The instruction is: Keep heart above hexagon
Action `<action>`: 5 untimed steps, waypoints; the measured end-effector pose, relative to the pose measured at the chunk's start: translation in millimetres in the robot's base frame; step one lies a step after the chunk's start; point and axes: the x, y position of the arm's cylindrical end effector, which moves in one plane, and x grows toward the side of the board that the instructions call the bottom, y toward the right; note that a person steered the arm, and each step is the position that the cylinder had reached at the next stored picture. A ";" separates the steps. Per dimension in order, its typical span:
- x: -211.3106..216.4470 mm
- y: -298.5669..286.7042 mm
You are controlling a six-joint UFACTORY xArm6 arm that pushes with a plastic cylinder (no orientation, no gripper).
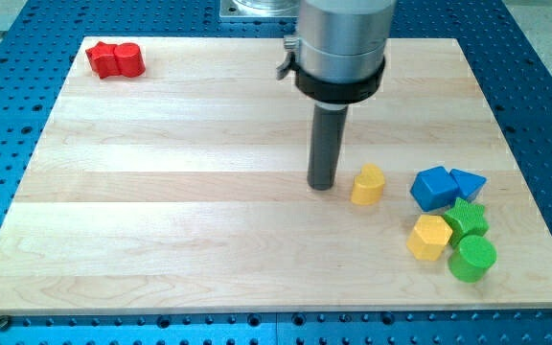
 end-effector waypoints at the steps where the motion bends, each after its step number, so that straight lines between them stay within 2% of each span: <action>1: 34.1 36.1; 2: 48.6 44.8; 3: 22.4 1.9; 4: 20.0 39.1; 5: 40.1 69.2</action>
